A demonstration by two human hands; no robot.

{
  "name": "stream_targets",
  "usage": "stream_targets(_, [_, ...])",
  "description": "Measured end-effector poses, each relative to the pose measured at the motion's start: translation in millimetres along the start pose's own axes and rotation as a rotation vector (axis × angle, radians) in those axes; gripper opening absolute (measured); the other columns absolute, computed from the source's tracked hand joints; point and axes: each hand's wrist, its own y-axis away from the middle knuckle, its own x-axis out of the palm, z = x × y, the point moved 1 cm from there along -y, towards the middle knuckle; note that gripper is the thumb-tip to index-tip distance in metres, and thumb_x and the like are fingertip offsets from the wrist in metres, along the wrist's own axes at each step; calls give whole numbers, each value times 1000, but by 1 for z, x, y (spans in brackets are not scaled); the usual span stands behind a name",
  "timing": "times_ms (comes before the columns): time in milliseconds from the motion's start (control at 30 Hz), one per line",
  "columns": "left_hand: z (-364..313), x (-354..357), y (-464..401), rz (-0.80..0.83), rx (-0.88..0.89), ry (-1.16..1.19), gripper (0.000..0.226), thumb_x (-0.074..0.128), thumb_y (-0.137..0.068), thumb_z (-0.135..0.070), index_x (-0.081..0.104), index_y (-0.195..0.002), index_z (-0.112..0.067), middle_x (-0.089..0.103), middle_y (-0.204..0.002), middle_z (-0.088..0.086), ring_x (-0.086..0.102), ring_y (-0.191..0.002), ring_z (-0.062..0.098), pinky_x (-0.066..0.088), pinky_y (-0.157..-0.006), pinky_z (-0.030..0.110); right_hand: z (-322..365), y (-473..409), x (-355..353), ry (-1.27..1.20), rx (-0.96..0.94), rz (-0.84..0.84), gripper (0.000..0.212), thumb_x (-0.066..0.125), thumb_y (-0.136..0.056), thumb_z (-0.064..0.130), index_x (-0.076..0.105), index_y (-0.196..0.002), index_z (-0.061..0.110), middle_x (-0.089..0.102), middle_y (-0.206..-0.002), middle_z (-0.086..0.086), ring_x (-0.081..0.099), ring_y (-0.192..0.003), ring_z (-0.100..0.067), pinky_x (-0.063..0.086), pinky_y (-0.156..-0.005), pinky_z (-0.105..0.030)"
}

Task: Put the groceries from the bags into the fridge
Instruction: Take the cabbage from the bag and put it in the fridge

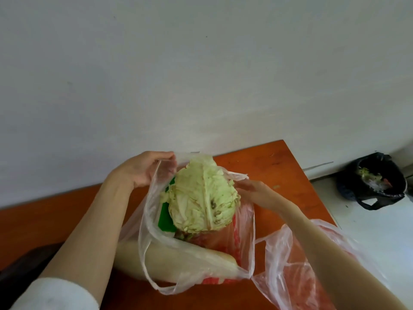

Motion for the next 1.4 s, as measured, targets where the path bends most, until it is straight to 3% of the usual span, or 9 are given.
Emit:
stream_targets(100, [2, 2, -24, -101, -48, 46, 13, 60, -74, -15, 51, -65, -13, 42, -40, -6, 34, -30, 5, 28, -29, 12, -3, -2, -3, -160, 100, 125, 71, 54, -62, 77, 68, -110, 27, 67, -117, 1, 60, -109, -13, 41, -102, -33])
stream_targets(300, [-2, 4, -53, -223, 10, 53, 24, 47, -88, -21, 48, -65, -14, 26, -31, -8, 20, -24, 4, 16, -27, 11, -29, -7, -6, -728, 141, 97, 20, 57, -89, 23, 72, -87, 9, 64, -74, -5, 57, -65, -15, 48, -66, -26])
stream_targets(467, [23, -8, -73, -381, -23, 26, 26, 47, -91, -24, 65, -72, -19, 26, -31, -10, 23, -26, 5, 19, -29, 14, -25, -14, 11, -1163, 354, -43, 16, 57, -87, 18, 65, -89, 4, 62, -59, 0, 58, -48, -9, 48, -46, -18])
stream_targets(633, [25, -12, -73, -622, 123, -363, 14, 61, -83, -7, 65, -69, -8, 52, -35, -4, 43, -29, 6, 33, -35, 12, -20, -23, 20, -527, 551, -334, 29, 55, -93, 21, 67, -90, -6, 69, -70, -12, 63, -61, -20, 53, -62, -31])
stream_targets(700, [21, -9, -62, -603, 182, -558, 11, 65, -81, -8, 68, -91, -6, 71, -76, 5, 63, -61, 13, 51, -59, 23, -18, -16, 17, -399, 536, -400, 25, 58, -91, 22, 69, -93, -1, 71, -88, -16, 66, -77, -27, 55, -75, -37])
stream_targets(800, [14, 1, -30, -637, 279, -903, 35, 60, -86, -15, 57, -121, -13, 57, -121, 9, 56, -110, 27, 42, -94, 35, -9, 5, 11, -339, 473, -487, 17, 53, -93, 18, 66, -100, 9, 66, -90, -5, 60, -69, -16, 51, -58, -27])
stream_targets(933, [5, 39, 8, -607, 508, -885, 27, 48, -93, -23, 60, -116, -16, 58, -124, 5, 55, -110, 22, 36, -88, 25, 17, 37, 13, -284, 307, -714, 24, 46, -96, 22, 60, -82, 8, 59, -69, -2, 48, -54, -11, 41, -51, -23])
stream_targets(1133, [26, 69, 2, -310, 160, -1061, 66, 27, -91, -61, 38, -138, -16, 43, -142, 9, 44, -127, 26, 35, -103, 37, 43, 73, 50, -766, 517, -295, 50, 53, -88, 48, 62, -87, -2, 67, -77, -15, 66, -65, -22, 59, -63, -34])
stream_targets(1400, [48, 72, 20, -351, 207, -1099, 63, 26, -90, -63, 33, -139, -25, 46, -131, 7, 55, -105, 22, 42, -89, 32, 46, 86, 77, -1493, 612, -111, 97, 57, -66, 68, 43, -130, -3, 55, -106, -23, 52, -112, -39, 49, -84, -40])
